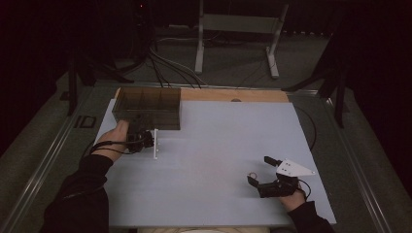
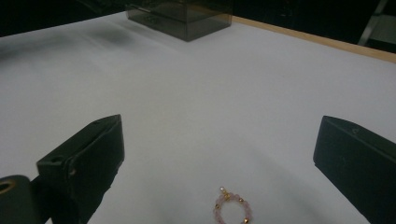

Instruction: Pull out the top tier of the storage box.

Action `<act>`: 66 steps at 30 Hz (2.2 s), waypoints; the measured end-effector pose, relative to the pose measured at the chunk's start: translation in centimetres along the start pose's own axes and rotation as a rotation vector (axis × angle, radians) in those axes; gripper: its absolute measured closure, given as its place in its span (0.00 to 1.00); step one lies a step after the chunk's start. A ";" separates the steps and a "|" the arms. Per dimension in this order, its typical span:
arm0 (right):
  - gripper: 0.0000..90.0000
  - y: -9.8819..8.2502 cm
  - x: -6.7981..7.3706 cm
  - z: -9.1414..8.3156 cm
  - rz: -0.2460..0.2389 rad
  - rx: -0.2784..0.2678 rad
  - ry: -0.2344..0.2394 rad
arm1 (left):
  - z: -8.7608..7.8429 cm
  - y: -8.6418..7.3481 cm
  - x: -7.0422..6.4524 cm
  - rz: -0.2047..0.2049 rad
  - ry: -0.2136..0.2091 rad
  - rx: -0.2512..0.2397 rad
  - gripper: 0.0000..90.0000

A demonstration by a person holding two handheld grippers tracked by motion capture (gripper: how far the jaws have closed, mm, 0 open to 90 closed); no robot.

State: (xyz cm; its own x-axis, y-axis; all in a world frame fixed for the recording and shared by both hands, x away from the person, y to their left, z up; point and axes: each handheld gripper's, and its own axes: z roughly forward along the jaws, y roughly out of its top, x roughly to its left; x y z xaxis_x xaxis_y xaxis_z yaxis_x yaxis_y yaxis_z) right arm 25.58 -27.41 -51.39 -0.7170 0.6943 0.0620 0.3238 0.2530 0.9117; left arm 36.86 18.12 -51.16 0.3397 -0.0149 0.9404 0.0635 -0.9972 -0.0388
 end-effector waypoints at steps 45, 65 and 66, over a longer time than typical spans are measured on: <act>0.03 -0.1 -0.1 -0.1 0.013 -0.007 0.006 | 1.5 0.2 -0.4 0.066 0.060 0.039 0.90; 0.03 0.0 -0.1 0.0 0.015 -0.008 0.002 | -0.7 -0.1 -1.2 0.072 0.058 0.026 0.90; 0.03 0.0 -0.1 0.0 0.017 -0.003 0.003 | -0.8 -0.1 -1.3 0.079 0.063 0.025 0.90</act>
State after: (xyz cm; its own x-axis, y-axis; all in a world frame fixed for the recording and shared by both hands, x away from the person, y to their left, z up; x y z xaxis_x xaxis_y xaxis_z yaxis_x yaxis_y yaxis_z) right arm 25.65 -27.50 -51.43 -0.7132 0.6966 0.0782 0.3338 0.2393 0.9118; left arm 35.71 18.16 -52.10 0.2846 -0.0988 0.9535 0.0628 -0.9906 -0.1214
